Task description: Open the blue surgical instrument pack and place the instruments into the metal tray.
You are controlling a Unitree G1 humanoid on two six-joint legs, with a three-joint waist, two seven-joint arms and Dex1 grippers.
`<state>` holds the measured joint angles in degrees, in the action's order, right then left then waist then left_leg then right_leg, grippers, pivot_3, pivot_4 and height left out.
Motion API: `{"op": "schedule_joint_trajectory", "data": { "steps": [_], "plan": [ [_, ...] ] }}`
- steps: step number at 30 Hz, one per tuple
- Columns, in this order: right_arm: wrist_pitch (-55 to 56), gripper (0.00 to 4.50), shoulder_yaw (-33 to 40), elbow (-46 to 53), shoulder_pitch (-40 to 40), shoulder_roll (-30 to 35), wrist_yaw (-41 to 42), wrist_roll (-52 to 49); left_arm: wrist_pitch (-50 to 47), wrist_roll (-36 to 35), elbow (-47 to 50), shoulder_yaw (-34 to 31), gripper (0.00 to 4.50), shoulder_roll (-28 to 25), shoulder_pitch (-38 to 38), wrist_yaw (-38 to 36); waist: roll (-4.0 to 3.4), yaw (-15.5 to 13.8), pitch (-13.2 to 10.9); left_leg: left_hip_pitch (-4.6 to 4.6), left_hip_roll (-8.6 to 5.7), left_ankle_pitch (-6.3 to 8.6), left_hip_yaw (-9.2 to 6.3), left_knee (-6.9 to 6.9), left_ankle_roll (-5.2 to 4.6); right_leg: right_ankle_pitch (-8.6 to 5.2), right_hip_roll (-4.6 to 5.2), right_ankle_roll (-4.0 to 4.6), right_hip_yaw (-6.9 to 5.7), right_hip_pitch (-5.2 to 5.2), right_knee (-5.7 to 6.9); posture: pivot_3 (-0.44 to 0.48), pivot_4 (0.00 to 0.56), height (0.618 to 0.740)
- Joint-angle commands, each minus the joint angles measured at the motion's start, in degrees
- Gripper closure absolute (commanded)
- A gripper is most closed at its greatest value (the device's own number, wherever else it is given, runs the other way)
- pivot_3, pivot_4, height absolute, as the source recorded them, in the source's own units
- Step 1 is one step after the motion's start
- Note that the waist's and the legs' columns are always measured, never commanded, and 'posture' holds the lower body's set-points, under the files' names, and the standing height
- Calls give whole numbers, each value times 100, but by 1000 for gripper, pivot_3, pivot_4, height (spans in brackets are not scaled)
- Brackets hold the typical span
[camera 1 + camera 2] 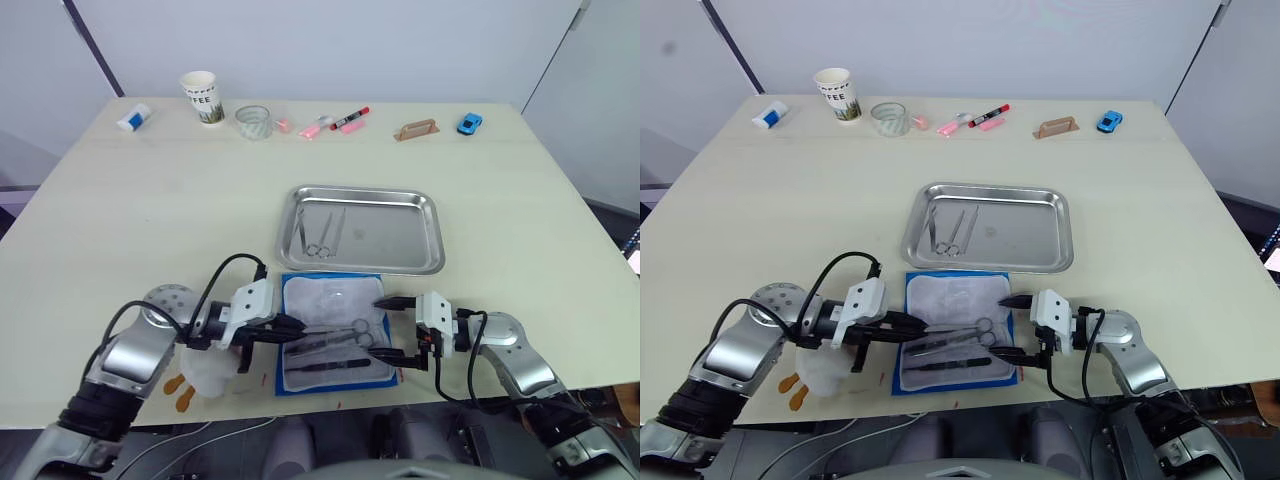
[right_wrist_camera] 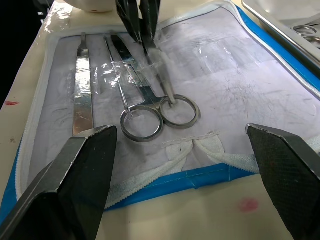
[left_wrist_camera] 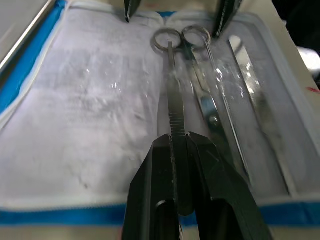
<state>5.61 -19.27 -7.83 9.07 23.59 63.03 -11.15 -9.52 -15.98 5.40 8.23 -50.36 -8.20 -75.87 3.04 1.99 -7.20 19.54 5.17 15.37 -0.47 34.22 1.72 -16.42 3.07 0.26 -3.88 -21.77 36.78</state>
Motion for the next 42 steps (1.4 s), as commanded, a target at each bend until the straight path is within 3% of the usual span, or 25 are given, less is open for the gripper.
{"op": "schedule_joint_trajectory", "data": {
  "steps": [1, 18, 28, 33, 35, 42],
  "plan": [
    [-618, 0, -601, -1077, -432, 107, -29, 666, -1, -139, 126, -263, 4374, -194, 23, -120, 0, 0, 0, 0, 0, 0, -3, 0, 0, 0, 1, 0, 0, 0, 0, 0, 150, 740],
    [-563, 0, -629, -1127, -426, 94, 24, 683, 990, -376, -734, -1146, 4374, -941, 371, -1003, -2, 6, -1, 14, 12, 5, -3, 0, 9, 0, 6, 0, -3, -32, -4, 0, 150, 740],
    [-535, 0, -632, -1163, -411, 91, 56, 684, 514, -1019, -716, -1730, 4374, -1214, 439, -1363, -2, 2, -1, 15, 16, 6, 5, 0, 9, 0, 8, 0, -6, -39, -4, 0, 150, 740],
    [-527, 0, -642, -1182, -390, 82, 69, 689, -571, -1358, -278, -1800, 4374, -885, -2, -421, -1, -5, -2, 17, 15, 4, 6, 0, 7, 0, 8, 0, -7, -40, -4, 0, 150, 740],
    [-531, 0, -646, -1179, -382, 78, 67, 692, -1161, -1494, 119, -1752, 4374, -558, -236, 294, 0, -4, -2, 17, 14, 2, 7, 1, 4, 0, 6, -1, -7, -37, -4, 0, 150, 740],
    [-544, 0, -634, -1191, -365, 52, 31, 690, -2734, -1238, 1141, -1130, 4374, 1232, -1082, 3186, 9, -11, -6, 16, 12, -11, 33, 2, -18, 29, -21, -19, 3, -32, -1, 0, 150, 740]
  ]
}}
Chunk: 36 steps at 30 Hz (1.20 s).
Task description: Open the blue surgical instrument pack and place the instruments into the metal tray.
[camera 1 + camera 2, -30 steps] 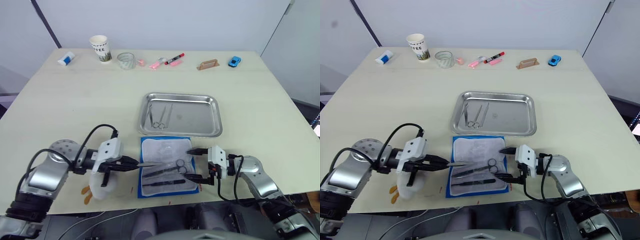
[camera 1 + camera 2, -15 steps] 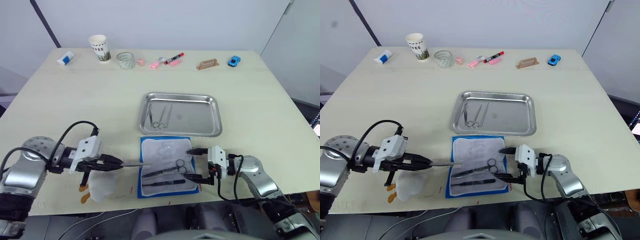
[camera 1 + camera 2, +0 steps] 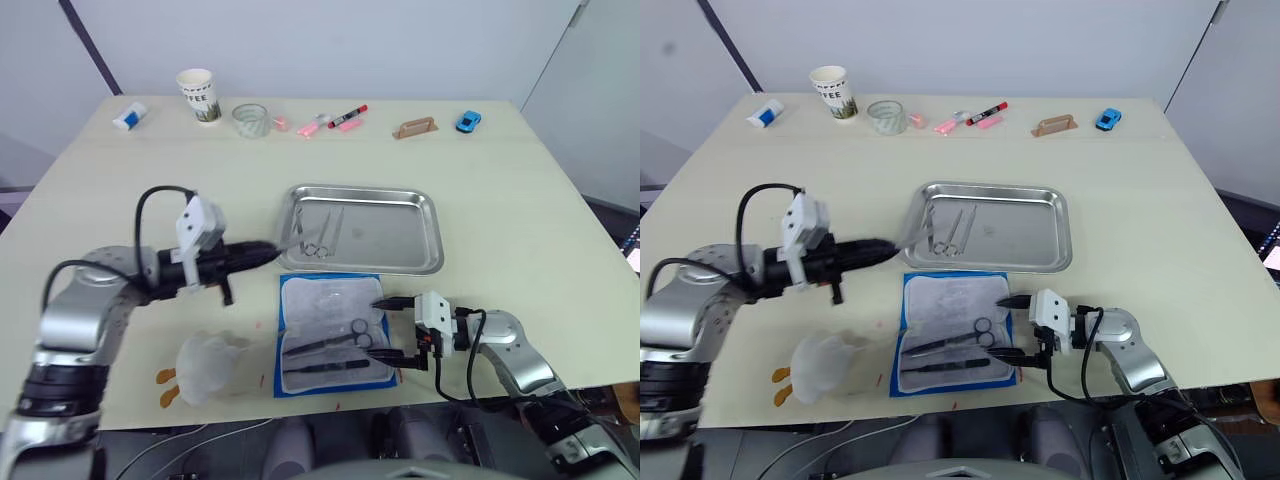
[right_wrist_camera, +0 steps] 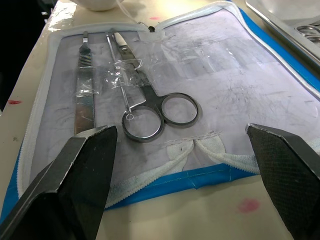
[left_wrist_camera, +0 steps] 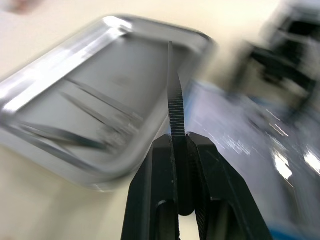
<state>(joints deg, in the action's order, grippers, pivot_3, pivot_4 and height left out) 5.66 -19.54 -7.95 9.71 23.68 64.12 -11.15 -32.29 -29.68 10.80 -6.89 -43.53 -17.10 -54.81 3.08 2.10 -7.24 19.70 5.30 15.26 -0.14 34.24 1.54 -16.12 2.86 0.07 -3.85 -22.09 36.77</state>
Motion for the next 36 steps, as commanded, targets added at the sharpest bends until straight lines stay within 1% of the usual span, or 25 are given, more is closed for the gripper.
{"op": "schedule_joint_trajectory", "data": {
  "steps": [1, 2, 4, 6, 10, 12, 15, 19, 24, 32, 36],
  "plan": [
    [-553, 0, -599, -1173, -431, 44, -87, 684, -638, 170, 728, 448, 4374, 775, -228, 1385, 2, -19, -3, 0, -2, 0, -16, 4, -1, 3, -27, 1, 7, 12, 1, 0, 150, 740],
    [-556, 0, -593, -1167, -437, 46, -95, 682, -788, 233, 827, 514, 4374, 994, -266, 1695, 3, -16, -3, 1, -4, 0, -11, 3, 0, 5, -33, 0, 14, 42, 1, 0, 150, 740],
    [-559, 0, -588, -1141, -464, 56, -103, 683, -1029, 357, 940, 595, 4374, 1393, -291, 2260, 5, -9, -5, -2, -4, 0, -13, 3, 0, 5, -41, 0, 19, 45, 0, 0, 150, 740],
    [-562, 0, -586, -1116, -499, 60, -118, 684, -1242, 442, 938, 601, 4374, 1915, -311, 2909, 3, -19, -4, -3, -4, 0, -20, 3, 0, 5, -47, -1, 20, 47, 0, 0, 150, 740],
    [-593, 0, -599, -1060, -540, 59, -141, 675, -1128, 1101, 639, 1112, 4374, 2794, -383, 3911, 5, -28, -4, -3, -6, -1, -32, 9, 1, 6, -81, -1, 56, 53, 1, 0, 150, 740],
    [-598, 0, -602, -1055, -541, 61, -138, 668, -1033, 1361, 429, 1252, 4374, 3170, -429, 4289, 4, -38, -2, -4, -9, -1, -33, 9, 1, 6, -88, 0, 69, 54, 1, 0, 150, 740],
    [-600, 0, -613, -1049, -541, 55, -145, 668, -884, 1636, 105, 1362, 4374, 3519, -489, 4567, 6, -33, 1, -5, -15, -1, -32, 10, 1, 7, -95, 1, 88, 56, 1, 0, 150, 740],
    [-618, 0, -619, -1022, -542, 50, -148, 665, -775, 1910, -311, 1483, 4374, 3716, -626, 4747, 6, -32, 1, -6, -16, -1, -33, 10, 1, 8, -98, 1, 89, 56, 2, 0, 150, 740],
    [-630, 0, -614, -997, -551, 62, -149, 660, -857, 2178, -447, 1487, 4374, 3745, -653, 4872, 6, -29, 2, -6, -17, -1, -31, 11, 1, 8, -99, 2, 89, 56, 2, 0, 150, 740],
    [-638, 0, -616, -992, -557, 37, -169, 652, -895, 2232, -534, 1505, 4374, 3847, -648, 4775, 4, -32, 6, -7, -18, -1, -31, 11, 1, 8, -98, 2, 88, 57, 3, 0, 150, 740],
    [-625, 0, -619, -1026, -543, 8, -185, 654, -1201, 2144, -531, 1368, 4374, 3987, -718, 4841, 4, -32, 6, -7, -18, -1, -31, 11, 1, 8, -99, 2, 88, 58, 3, 0, 150, 740]
  ]
}}
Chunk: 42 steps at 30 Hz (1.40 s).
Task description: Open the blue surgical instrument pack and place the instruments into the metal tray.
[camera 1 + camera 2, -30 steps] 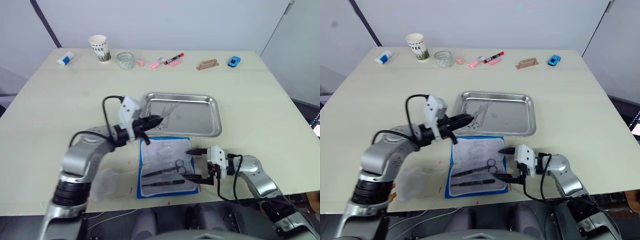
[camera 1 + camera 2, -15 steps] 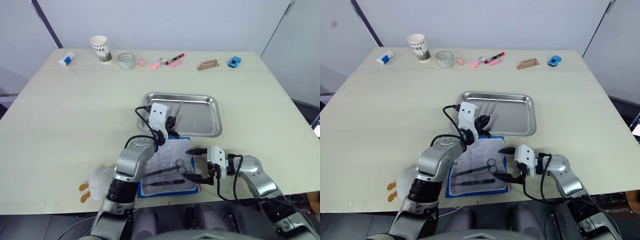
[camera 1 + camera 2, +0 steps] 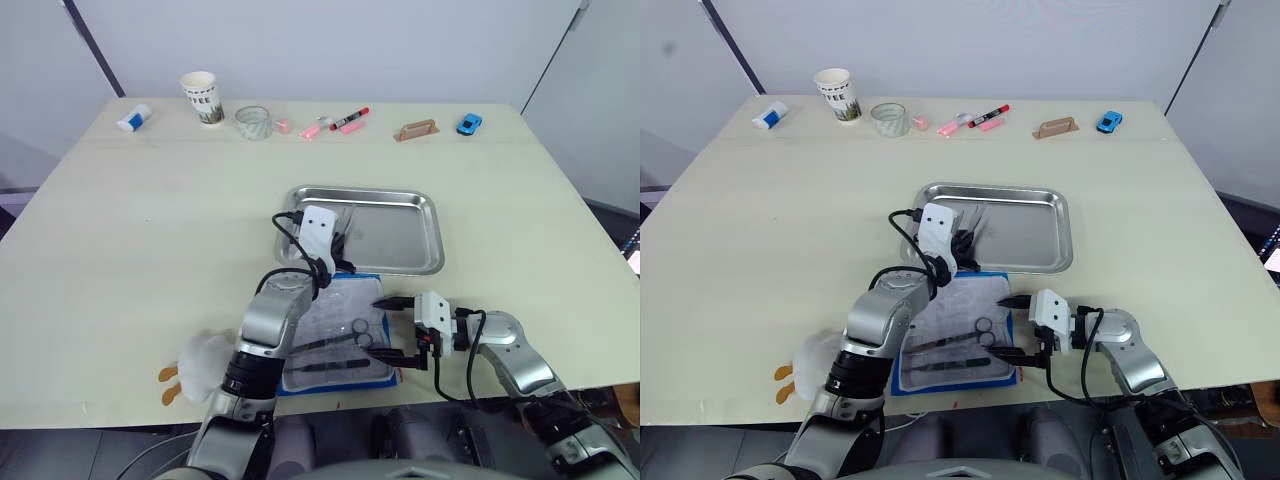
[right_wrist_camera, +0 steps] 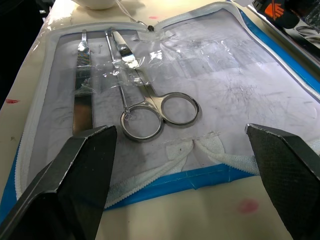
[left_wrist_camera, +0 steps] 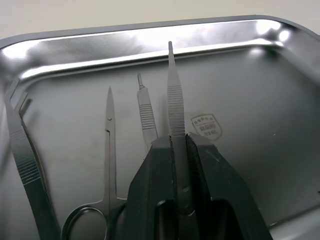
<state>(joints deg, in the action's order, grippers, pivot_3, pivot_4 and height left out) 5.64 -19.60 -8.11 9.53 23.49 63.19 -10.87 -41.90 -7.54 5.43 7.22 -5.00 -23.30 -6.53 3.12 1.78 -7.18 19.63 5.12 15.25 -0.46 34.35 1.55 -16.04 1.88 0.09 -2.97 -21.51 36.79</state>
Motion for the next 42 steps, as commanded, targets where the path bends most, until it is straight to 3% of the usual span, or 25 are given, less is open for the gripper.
{"op": "schedule_joint_trajectory", "data": {
  "steps": [1, 18, 34, 35, 37, 38, 42],
  "plan": [
    [-620, 0, -616, -1018, -522, 18, -95, 628, -310, -63, 4, -60, 4374, 159, -136, 29, 0, 1, 0, 0, 0, 0, 0, 0, 0, 0, 0, 0, -1, 0, 0, 0, 150, 740],
    [-572, 0, -611, -1099, -518, -105, -198, 653, -801, 82, -362, -153, 4374, 301, -581, 166, 1, 28, 0, -11, 0, 0, -7, 0, 0, 6, -13, -2, -2, 2, 4, 0, 150, 740],
    [-561, 0, -588, -1118, -513, -104, -211, 640, -897, 65, -296, -284, 4374, 325, -545, 147, 1, 36, 1, -14, 0, 0, -6, 0, 1, 11, -17, 1, 20, 2, 4, 0, 150, 740],
    [-562, 0, -588, -1115, -515, -105, -211, 639, -874, 88, -291, -276, 3566, 323, -546, 170, 1, 36, 1, -14, 0, 0, -5, 0, 1, 11, -18, 1, 21, 2, 4, 0, 150, 740],
    [-562, 0, -581, -1129, -500, -107, -204, 632, -828, 119, -329, -258, 2878, 318, -588, 191, 1, 36, 1, -15, 0, 0, -3, 0, 1, 11, -18, 1, 24, 2, 4, 0, 150, 740],
    [-560, 0, -579, -1132, -497, -108, -203, 631, -815, 124, -345, -264, 2140, 328, -603, 205, 1, 36, 1, -15, 0, 0, -3, 0, 1, 11, -19, 0, 25, 2, 4, 0, 150, 740],
    [-562, 0, -567, -1146, -480, -110, -205, 627, -799, 170, -369, -258, 729, 339, -624, 263, 1, 36, 1, -16, 0, 0, -2, 0, 1, 12, -19, 0, 26, 2, 4, 0, 150, 740]
  ]
}}
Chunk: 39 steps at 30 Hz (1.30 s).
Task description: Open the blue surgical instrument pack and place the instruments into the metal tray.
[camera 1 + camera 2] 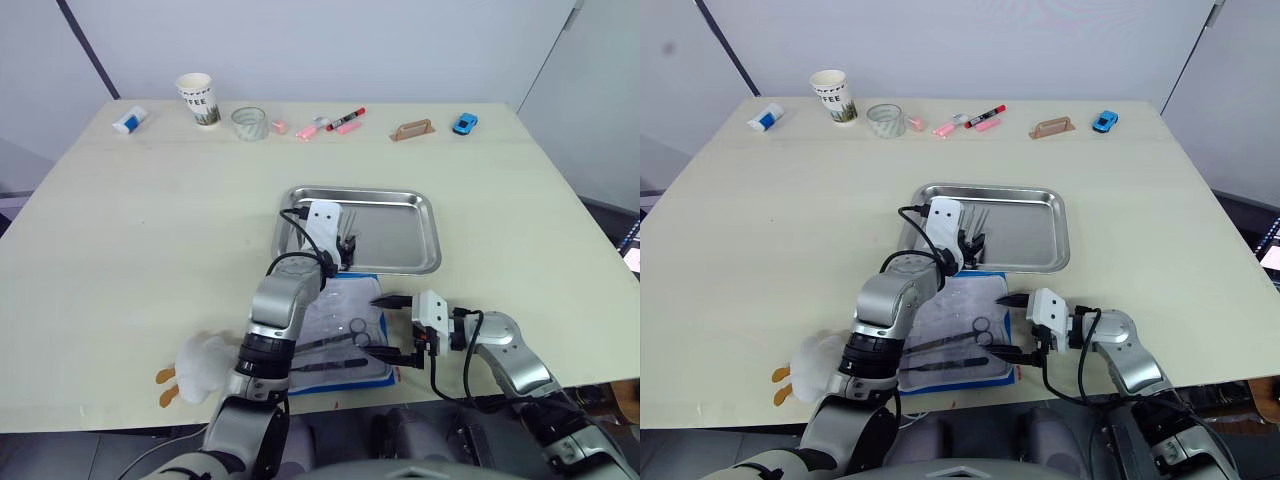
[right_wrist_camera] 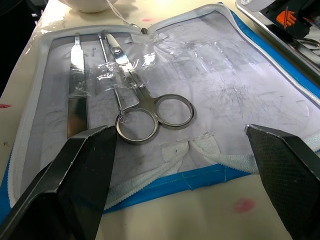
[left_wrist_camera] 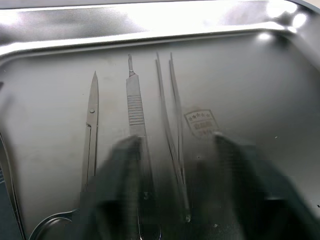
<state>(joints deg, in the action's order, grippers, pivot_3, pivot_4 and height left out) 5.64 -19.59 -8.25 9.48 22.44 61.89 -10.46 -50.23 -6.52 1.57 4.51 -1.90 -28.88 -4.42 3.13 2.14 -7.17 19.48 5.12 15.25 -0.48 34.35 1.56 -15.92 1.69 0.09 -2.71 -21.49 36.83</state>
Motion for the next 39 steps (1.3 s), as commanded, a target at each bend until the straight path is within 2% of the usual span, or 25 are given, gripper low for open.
{"op": "schedule_joint_trajectory", "data": {
  "steps": [1, 4, 8, 13, 17, 20, 24, 28, 36, 39],
  "plan": [
    [-563, 0, -565, -1136, -471, -4, -76, 586, 25, 67, 35, 18, 729, 30, -48, 48, 0, 0, 0, 0, 0, 0, 0, 0, 0, 0, 0, 0, 1, 0, 0, 0, 150, 740],
    [-561, 0, -561, -1139, -466, 5, -75, 589, -9, 48, 132, 17, 729, 21, 10, 35, 0, 0, 0, -1, 0, 0, 0, 0, 0, 0, -1, 0, 1, 0, 0, 0, 150, 740],
    [-561, 0, -559, -1133, -466, 18, -71, 594, 121, -81, 492, 80, 729, -226, 80, -359, 0, 2, 0, -2, 0, 0, 1, 0, 0, 1, -1, -1, 3, 0, 0, 0, 150, 740],
    [-573, 0, -560, -1119, -465, 31, -58, 590, 410, -306, 929, 116, 729, -861, 211, -1226, -1, 1, 0, -2, 0, 0, 1, 0, 1, 2, -1, 1, 4, -1, 1, 0, 150, 740],
    [-565, 0, -560, -1128, -455, 39, -38, 590, 983, -735, 1081, -111, 729, -1572, 385, -2326, -3, 3, 0, -3, 0, 0, 3, -1, 2, 2, 0, 3, 5, -2, 1, 0, 150, 740],
    [-560, 0, -557, -1135, -446, 44, -29, 587, 1325, -1031, 988, -351, 729, -1894, 447, -2883, -2, 2, -1, -3, 0, 0, 5, 0, 2, 1, 1, 4, 7, -3, 1, 0, 150, 740],
    [-571, 0, -555, -1110, -461, 61, -12, 579, 2250, -1529, 692, -685, 729, -2945, 647, -4698, -5, 14, -1, -1, 1, 0, 4, -1, 1, 2, -1, 7, 8, -7, 1, 0, 150, 740],
    [-572, 0, -549, -1100, -470, 85, 16, 579, 2734, -2021, 219, -948, 729, -3690, 771, -6139, -5, -2, -2, -15, 2, 0, 2, -1, 1, -5, -1, 19, 4, -9, 1, 0, 150, 740],
    [-544, 0, -475, -867, -513, 184, 83, 480, 3831, -2251, -682, -941, 729, -4470, 972, -8413, -5, -5, -2, -34, 0, 1, 10, -2, 0, -13, 11, 32, 8, -12, 0, 0, 150, 740],
    [-489, 0, -351, -508, -640, 260, 113, 316, 4211, -2558, -758, -901, 729, -4613, 1160, -8793, -9, -29, -4, -26, 0, 1, 15, -2, 0, -13, 15, 32, 9, -19, 0, 0, 150, 740]
  ]
}}
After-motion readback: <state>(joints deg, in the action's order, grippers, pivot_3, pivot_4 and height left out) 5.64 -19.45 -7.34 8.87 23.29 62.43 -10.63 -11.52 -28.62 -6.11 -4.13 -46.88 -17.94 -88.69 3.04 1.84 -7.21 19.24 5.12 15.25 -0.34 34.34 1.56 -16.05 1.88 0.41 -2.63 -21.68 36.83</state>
